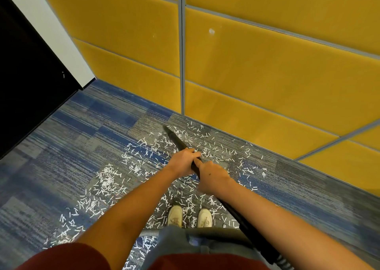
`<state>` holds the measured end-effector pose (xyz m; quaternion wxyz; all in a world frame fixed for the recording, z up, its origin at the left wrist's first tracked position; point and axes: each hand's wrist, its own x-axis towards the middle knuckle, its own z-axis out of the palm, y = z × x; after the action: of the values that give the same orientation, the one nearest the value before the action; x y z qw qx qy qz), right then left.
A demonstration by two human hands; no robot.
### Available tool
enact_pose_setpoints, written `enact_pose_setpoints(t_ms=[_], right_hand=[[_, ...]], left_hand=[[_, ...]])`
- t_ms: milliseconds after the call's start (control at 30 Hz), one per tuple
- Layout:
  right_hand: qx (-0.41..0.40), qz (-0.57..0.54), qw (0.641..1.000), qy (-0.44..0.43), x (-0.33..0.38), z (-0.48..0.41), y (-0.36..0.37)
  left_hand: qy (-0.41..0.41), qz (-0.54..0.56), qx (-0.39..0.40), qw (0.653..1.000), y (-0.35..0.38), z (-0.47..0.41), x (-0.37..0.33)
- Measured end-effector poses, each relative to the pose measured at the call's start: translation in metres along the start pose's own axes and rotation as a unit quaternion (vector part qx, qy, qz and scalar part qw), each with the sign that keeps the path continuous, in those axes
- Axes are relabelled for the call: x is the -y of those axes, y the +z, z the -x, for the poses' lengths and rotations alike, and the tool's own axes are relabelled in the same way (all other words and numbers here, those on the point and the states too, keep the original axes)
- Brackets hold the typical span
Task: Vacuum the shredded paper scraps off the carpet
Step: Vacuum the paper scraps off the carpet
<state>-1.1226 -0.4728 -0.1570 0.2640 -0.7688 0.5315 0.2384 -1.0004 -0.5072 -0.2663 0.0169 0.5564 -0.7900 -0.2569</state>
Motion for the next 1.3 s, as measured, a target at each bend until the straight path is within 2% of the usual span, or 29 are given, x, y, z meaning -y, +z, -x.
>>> enact_pose_setpoints(t_ms=[267, 833, 1300], right_hand=[[0.004, -0.039, 0.999, 0.01, -0.012, 0.001, -0.007], [0.023, 0.033, 0.996, -0.075, 0.017, 0.008, 0.006], [0.011, -0.018, 1.0, 0.001, -0.028, 0.016, 0.007]], left_hand=[[0.01, 0.01, -0.009, 1.0, -0.004, -0.009, -0.013], [-0.071, -0.038, 0.003, 0.997, 0.004, 0.038, 0.012], [0.004, -0.022, 0.008, 1.0, 0.01, -0.003, -0.031]])
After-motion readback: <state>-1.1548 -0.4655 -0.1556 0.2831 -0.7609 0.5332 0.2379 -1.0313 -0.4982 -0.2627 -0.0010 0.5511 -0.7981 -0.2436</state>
